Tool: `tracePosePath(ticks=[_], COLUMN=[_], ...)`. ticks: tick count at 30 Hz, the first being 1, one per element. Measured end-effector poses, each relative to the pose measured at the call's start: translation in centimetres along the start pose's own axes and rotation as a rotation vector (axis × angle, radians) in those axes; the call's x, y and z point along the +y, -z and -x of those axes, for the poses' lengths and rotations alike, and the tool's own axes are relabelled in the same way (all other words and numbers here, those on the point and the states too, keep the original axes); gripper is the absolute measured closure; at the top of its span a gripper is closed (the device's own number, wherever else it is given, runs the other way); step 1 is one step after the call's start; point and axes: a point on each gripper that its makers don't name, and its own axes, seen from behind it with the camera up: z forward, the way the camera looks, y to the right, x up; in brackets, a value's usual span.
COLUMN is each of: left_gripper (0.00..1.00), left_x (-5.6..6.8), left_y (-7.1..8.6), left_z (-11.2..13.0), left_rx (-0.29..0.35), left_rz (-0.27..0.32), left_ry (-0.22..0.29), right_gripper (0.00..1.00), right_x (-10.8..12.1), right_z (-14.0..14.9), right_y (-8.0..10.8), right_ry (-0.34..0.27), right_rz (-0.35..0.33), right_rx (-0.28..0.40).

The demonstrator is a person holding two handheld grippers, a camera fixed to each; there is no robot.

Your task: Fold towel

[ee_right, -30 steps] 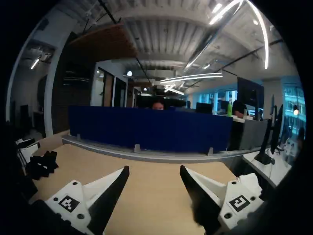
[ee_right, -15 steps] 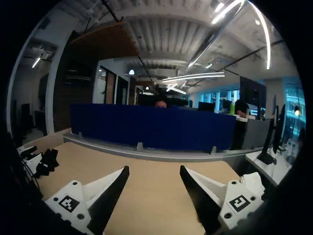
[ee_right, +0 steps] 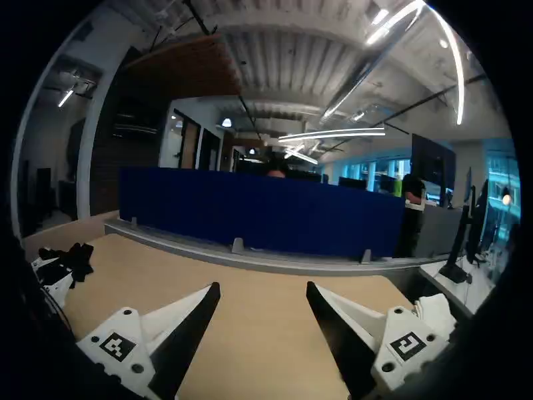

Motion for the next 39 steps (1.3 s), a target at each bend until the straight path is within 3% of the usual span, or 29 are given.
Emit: tracePosePath(ticks=[9, 23, 39], left_gripper=[0.04, 0.04, 0.03], left_x=[-0.2, -0.1, -0.2], left_y=[-0.1, -0.2, -0.3], left_z=[2.6, 2.7, 2.8], left_rx=[-0.019, -0.034, -0.034], left_rz=[-0.001, 0.005, 0.005], left_ry=[0.0, 0.017, 0.015], right_gripper=[0.0, 0.0, 0.0], right_x=[-1.2, -1.0, 0.5], right_z=[1.5, 1.1, -0.5], right_y=[-0.6, -0.9, 0.1], right_ry=[0.019, 0.006, -0.048], right_rz=[-0.013, -0.011, -0.001], right_rx=[-0.015, 0.004, 0.107])
